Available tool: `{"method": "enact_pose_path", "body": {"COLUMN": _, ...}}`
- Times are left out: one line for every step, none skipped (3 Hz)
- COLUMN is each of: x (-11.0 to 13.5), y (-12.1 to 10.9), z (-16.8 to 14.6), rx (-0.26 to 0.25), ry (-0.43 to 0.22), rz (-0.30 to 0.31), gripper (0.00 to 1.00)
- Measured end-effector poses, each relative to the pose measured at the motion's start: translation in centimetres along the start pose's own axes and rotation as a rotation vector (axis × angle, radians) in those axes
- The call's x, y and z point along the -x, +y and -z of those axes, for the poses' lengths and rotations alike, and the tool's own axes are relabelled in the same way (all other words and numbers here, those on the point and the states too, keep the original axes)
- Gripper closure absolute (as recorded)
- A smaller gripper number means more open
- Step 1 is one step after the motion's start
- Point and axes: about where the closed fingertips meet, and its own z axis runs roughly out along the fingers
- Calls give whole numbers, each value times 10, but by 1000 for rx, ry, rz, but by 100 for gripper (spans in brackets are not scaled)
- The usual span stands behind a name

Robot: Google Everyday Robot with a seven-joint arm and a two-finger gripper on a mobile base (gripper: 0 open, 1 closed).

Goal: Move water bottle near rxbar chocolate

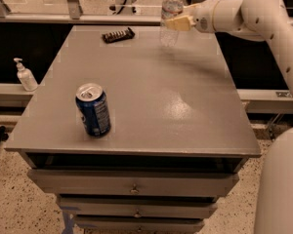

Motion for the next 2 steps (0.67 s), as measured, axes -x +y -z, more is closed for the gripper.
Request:
{"method": "enact_pose_path", "body": {"x": -3, "y": 6, "z": -35, "rx": 28, "ry": -5, "rz": -15, "gripper": 100}}
{"method": "enact_pose_path", "body": {"x": -1, "y": 12, "z": -61, "rx": 58, "ry": -12, "rz": -32, "gripper": 100}}
